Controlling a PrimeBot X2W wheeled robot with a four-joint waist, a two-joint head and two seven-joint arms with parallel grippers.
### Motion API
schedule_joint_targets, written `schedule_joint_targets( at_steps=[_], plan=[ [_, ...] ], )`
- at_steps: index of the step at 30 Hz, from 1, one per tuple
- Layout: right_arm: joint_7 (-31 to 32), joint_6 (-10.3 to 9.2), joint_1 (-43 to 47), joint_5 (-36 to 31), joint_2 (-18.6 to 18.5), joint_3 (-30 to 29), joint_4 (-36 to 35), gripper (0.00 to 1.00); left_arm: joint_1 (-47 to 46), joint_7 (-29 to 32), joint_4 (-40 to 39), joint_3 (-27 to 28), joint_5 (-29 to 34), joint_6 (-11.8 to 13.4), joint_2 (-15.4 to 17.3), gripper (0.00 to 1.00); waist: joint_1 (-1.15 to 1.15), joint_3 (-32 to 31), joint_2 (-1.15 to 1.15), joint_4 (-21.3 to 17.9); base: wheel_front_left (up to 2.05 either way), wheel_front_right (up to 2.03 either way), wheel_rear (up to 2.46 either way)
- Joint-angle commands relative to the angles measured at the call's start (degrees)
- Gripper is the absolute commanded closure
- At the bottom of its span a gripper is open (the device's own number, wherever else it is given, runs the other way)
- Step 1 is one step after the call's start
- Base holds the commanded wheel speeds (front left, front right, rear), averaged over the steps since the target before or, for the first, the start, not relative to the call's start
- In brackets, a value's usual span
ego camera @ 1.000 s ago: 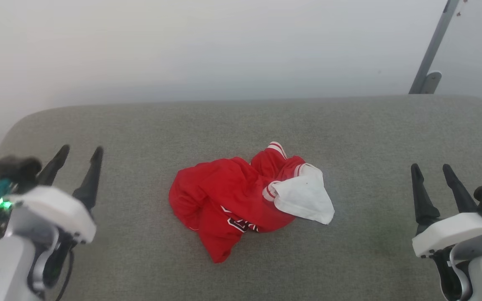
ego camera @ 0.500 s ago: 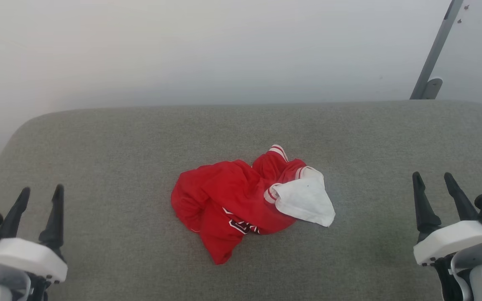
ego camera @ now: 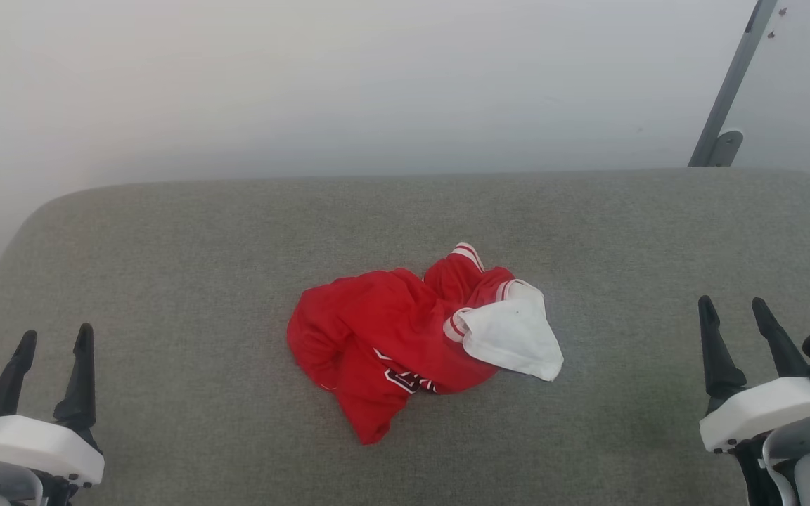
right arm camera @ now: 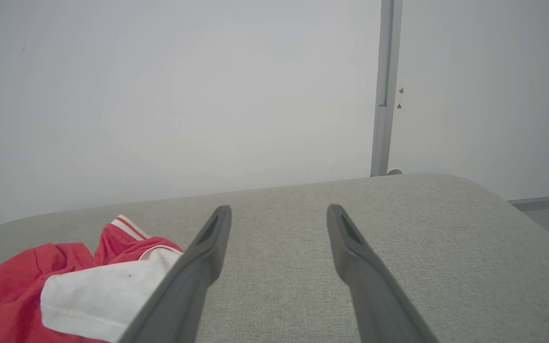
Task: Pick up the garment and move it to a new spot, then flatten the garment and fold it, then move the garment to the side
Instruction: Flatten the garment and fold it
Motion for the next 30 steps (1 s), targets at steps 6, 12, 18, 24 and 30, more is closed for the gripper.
schedule_joint_targets(
  at_steps=[6, 12, 18, 24, 30],
  plan=[
    [0.55, 0.02, 0.65, -0.34, -0.01, 0.41, -0.54, 0.00, 0.63, -0.32, -0.58, 0.40, 0.19, 0.20, -0.28, 0.00, 0.00, 0.13, 0.00, 0.45, 0.00, 0.00, 0.00],
    [1.37, 0.02, 0.34, -0.27, -0.43, 1.87, -0.74, 0.00, 0.52, -0.33, -1.79, 0.39, -0.37, 0.45, -1.04, 0.00, 0.00, 0.76, 0.00, 1.97, 0.00, 0.00, 0.00],
    [3.10, 0.02, -1.56, -0.09, -1.25, 5.83, -0.26, 0.00, 0.26, -0.23, -3.15, -0.29, -0.72, 0.42, -2.07, 0.00, 0.00, 2.10, 0.00, 4.88, 0.00, 0.00, 0.00],
    [7.07, 0.02, -4.93, 0.47, -2.90, 10.03, 2.28, 0.00, -1.44, -0.27, -4.09, -1.51, -0.46, 0.08, -3.50, 0.00, 0.00, 5.48, 0.00, 8.30, 0.00, 0.00, 0.00],
    [14.05, 0.02, -8.29, 1.92, -5.83, 14.12, 5.70, 0.00, -3.83, -0.37, -3.54, -2.56, 0.01, -0.98, -4.99, 0.00, 0.00, 9.49, 0.00, 11.45, 0.00, 0.00, 0.00]
  ],
)
